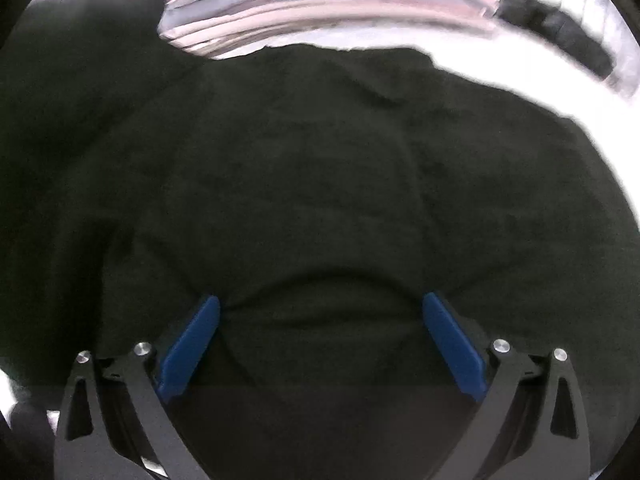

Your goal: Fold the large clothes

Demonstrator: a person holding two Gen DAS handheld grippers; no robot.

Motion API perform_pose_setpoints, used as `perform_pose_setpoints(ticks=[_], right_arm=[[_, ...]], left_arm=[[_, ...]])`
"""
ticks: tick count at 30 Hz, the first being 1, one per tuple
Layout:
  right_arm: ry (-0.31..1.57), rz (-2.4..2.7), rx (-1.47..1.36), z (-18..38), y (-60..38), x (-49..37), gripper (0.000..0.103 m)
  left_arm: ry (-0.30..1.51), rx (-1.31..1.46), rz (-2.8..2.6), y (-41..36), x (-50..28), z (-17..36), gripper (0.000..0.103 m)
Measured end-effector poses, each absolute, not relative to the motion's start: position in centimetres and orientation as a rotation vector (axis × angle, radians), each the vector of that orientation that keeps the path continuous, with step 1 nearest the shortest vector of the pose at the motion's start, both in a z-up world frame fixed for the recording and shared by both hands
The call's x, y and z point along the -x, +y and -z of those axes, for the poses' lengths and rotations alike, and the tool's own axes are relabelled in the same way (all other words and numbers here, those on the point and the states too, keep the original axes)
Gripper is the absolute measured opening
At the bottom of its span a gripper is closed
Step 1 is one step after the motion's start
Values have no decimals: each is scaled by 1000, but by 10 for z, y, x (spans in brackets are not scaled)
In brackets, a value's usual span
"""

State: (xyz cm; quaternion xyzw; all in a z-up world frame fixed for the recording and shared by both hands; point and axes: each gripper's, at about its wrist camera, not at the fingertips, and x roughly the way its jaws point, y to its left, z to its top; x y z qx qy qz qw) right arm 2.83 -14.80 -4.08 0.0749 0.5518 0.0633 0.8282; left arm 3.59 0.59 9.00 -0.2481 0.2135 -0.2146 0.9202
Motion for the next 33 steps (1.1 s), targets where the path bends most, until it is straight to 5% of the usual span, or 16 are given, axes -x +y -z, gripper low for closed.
perform_pose_setpoints(ticks=[5,10,12,14,16,18,25,33], right_arm=[[953,-392,-1013,17,-293,10,97],[763,-463,-1398,58,-411,66,96],[685,-523,-1532,77,-436,80,96],[659,-535,-1561,81,-450,86,96],[661,-529,-1564,82,-463,89,96],[686,-508,-1529,82,-472,89,96],[793,-552,-1354,59,-471,60,96],[956,-572,-1236,63,-454,4,97]], left_arm=[[410,355,605,-123,-20,-110,25],[526,199,763,-250,-14,-65,25],[703,90,809,-303,-21,-20,27],[845,-25,806,-336,-22,22,31],[758,-161,785,-348,-2,29,39],[742,-242,809,-354,11,25,62],[731,-353,853,-322,58,4,68],[759,-100,821,-246,32,-48,75]])
